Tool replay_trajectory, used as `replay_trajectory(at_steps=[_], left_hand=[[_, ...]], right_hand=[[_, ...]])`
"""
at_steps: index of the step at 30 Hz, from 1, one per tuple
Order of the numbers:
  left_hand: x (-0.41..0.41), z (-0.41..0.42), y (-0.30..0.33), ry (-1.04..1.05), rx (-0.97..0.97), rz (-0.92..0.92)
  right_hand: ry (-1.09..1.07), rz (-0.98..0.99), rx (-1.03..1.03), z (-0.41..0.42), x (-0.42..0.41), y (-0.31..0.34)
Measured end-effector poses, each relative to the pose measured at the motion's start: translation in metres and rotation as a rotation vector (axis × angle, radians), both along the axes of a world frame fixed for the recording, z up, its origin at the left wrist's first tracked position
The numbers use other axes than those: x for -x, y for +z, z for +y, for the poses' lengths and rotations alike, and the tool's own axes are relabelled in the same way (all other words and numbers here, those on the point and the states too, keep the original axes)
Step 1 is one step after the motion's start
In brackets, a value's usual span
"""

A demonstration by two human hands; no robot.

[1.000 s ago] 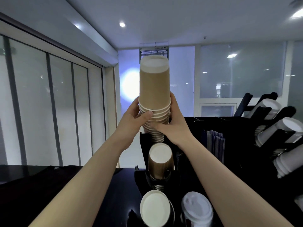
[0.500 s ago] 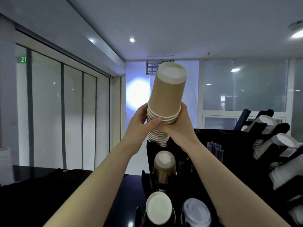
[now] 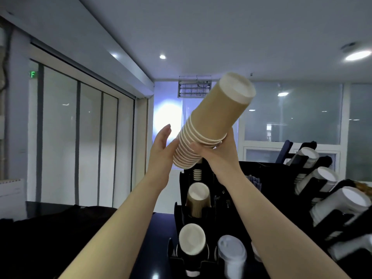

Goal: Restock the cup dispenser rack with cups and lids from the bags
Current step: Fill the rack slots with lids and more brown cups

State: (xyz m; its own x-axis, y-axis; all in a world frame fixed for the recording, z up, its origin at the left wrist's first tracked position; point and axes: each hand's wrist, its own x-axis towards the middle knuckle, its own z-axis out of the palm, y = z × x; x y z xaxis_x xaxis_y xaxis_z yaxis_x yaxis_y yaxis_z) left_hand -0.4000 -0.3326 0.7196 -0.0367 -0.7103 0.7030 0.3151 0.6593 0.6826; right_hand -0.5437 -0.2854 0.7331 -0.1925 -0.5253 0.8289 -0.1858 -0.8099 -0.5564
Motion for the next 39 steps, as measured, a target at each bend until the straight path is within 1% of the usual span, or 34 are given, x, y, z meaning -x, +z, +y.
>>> replay_trajectory(at_steps=[2, 4, 6, 8, 10, 12, 14, 15, 17, 19, 21, 24, 27, 29, 31, 33, 34, 36, 39], left_hand=[[-0.006, 0.007, -0.009, 0.067, -0.113, -0.046], [-0.013, 0.016, -0.019, 0.033, -0.263, -0.054], [-0.020, 0.028, -0.033, -0.032, -0.376, 0.006], [-0.029, 0.047, -0.051, -0.099, -0.455, 0.113], [-0.038, 0.066, -0.077, -0.204, -0.488, 0.203], [-0.045, 0.087, -0.108, -0.294, -0.434, 0.202], [-0.045, 0.100, -0.136, -0.266, -0.418, 0.167], [-0.046, 0.105, -0.147, -0.241, -0.451, 0.163], [-0.048, 0.115, -0.163, -0.179, -0.507, 0.161], [-0.054, 0.126, -0.179, -0.151, -0.469, 0.137], [-0.060, 0.140, -0.194, -0.117, -0.469, 0.128], [-0.066, 0.155, -0.222, -0.141, -0.487, 0.127], [-0.069, 0.170, -0.257, -0.135, -0.573, 0.125], [-0.070, 0.183, -0.281, -0.112, -0.636, 0.129], [-0.070, 0.193, -0.304, -0.108, -0.675, 0.118], [-0.067, 0.202, -0.323, -0.136, -0.715, 0.055], [-0.062, 0.207, -0.331, -0.157, -0.728, 0.010], [-0.046, 0.218, -0.342, -0.170, -0.741, -0.053], [-0.018, 0.231, -0.349, -0.148, -0.753, -0.049]], right_hand=[[0.101, -0.076, -0.046, 0.007, 0.000, -0.005], [0.195, -0.134, -0.114, 0.015, -0.001, -0.016], [0.260, -0.180, -0.179, 0.027, -0.002, -0.030], [0.314, -0.227, -0.203, 0.039, -0.003, -0.047], [0.387, -0.300, -0.231, 0.054, -0.005, -0.066], [0.474, -0.368, -0.272, 0.070, -0.010, -0.087], [0.524, -0.391, -0.313, 0.084, -0.019, -0.110], [0.526, -0.395, -0.336, 0.091, -0.024, -0.121], [0.509, -0.403, -0.388, 0.103, -0.035, -0.140], [0.486, -0.424, -0.438, 0.113, -0.044, -0.157], [0.475, -0.443, -0.468, 0.124, -0.048, -0.173], [0.422, -0.409, -0.514, 0.141, -0.048, -0.200], [0.352, -0.424, -0.591, 0.162, -0.047, -0.237], [0.329, -0.513, -0.592, 0.180, -0.041, -0.265], [0.324, -0.682, -0.572, 0.198, -0.029, -0.289], [0.310, -0.860, -0.553, 0.211, -0.017, -0.306], [0.276, -0.914, -0.537, 0.215, -0.014, -0.312], [0.160, -0.938, -0.502, 0.219, -0.012, -0.323], [0.059, -0.913, -0.488, 0.221, -0.003, -0.331]])
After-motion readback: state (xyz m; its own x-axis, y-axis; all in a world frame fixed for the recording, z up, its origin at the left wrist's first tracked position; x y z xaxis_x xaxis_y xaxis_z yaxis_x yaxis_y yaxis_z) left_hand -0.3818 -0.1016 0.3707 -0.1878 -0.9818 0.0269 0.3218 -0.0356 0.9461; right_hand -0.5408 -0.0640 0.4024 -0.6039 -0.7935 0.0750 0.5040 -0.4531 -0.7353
